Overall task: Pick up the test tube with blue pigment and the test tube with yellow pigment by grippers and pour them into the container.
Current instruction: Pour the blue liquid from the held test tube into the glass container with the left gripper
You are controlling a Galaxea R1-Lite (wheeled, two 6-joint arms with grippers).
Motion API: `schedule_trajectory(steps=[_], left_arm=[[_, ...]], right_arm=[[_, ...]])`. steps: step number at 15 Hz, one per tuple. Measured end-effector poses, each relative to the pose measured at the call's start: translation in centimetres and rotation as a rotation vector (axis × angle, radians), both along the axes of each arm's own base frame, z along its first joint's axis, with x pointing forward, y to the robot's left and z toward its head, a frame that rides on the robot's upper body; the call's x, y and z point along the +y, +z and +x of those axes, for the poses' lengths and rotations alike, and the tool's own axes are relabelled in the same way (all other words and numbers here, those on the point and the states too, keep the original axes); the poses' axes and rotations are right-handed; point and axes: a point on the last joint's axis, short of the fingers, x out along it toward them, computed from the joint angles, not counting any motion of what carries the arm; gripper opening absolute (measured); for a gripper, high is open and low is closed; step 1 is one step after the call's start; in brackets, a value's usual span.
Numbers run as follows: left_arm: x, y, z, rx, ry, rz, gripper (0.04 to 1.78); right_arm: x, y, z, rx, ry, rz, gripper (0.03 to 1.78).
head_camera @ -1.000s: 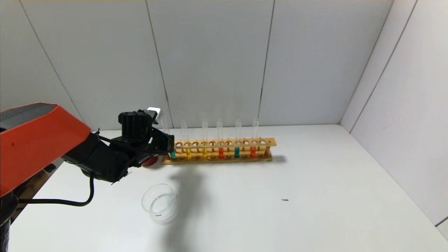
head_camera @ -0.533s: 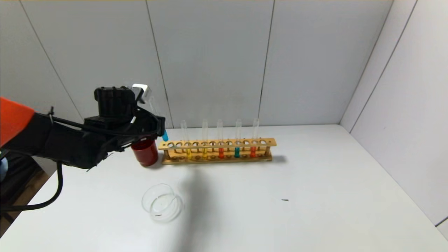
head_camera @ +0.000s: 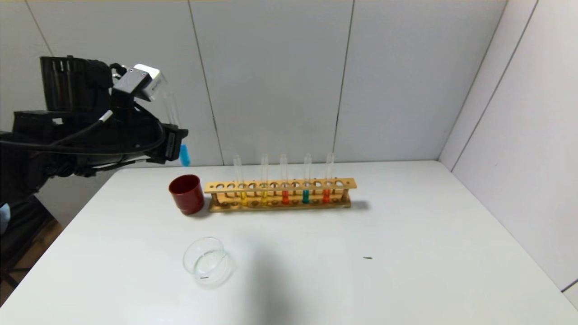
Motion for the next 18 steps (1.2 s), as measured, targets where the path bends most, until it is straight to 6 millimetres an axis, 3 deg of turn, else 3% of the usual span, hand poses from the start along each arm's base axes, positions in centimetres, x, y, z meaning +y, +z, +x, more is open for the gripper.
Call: schedule_trajectory(steps=[2, 6, 11, 14, 18], left_arm=[[0.4, -0.7, -1.8, 0.062, -0.016, 0.052, 0.3], [1.3, -2.4, -3.4, 0.038, -0.063, 0.141, 0.3], [3.8, -5.7, -4.9, 0.011, -0.275, 0.429, 0.3], [5.1, -7.6, -5.4, -0.007, -0.397, 0.641, 0.3], [5.4, -9.2, -4.8, -0.017, -0.487, 0.831, 0.3]], right_arm=[[0.0, 0.0, 0.0, 0.0, 0.0, 0.0, 1.75], [0.0, 0.0, 0.0, 0.0, 0.0, 0.0, 1.75], [0.0, 0.0, 0.0, 0.0, 0.0, 0.0, 1.75], [0.0, 0.0, 0.0, 0.0, 0.0, 0.0, 1.75], [0.0, 0.0, 0.0, 0.0, 0.0, 0.0, 1.75]])
